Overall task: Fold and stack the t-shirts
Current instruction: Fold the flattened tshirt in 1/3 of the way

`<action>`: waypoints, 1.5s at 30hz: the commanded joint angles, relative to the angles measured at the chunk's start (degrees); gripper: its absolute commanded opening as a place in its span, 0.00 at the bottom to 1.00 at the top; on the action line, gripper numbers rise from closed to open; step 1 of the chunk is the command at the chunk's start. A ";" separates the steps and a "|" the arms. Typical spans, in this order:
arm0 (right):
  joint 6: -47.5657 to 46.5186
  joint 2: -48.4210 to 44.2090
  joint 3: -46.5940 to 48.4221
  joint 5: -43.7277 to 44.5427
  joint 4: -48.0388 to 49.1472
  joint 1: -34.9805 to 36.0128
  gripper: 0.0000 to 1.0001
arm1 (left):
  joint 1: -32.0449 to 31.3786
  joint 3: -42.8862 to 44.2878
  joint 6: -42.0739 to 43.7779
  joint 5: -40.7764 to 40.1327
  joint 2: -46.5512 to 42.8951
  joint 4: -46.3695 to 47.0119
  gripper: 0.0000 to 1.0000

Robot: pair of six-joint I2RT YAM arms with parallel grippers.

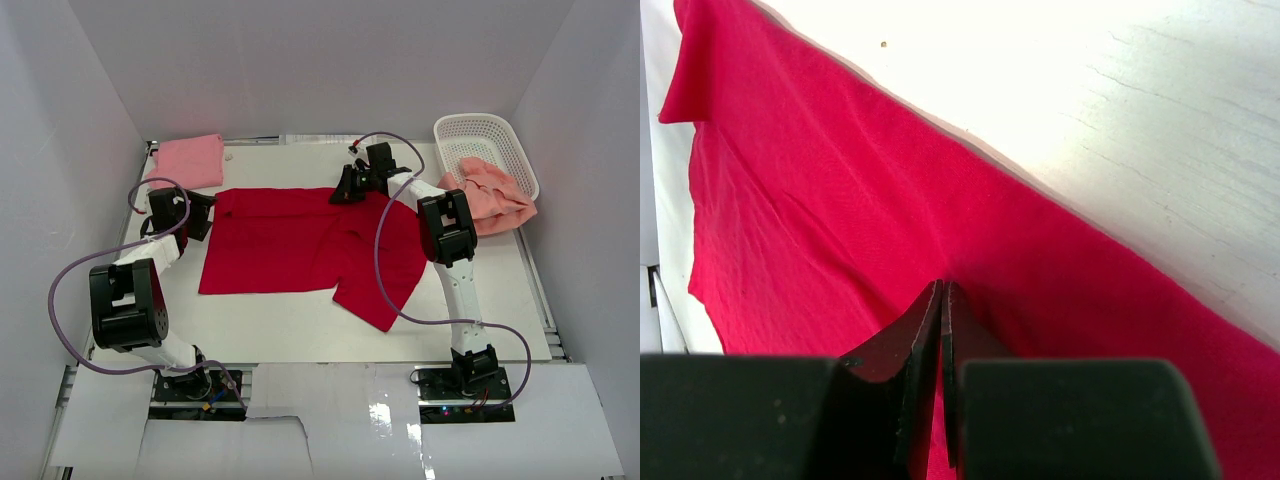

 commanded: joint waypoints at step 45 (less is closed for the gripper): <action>-1.45 -1.17 1.08 -0.44 -1.53 -1.24 0.09 | -7.85 3.45 -4.08 -6.42 11.80 11.07 0.82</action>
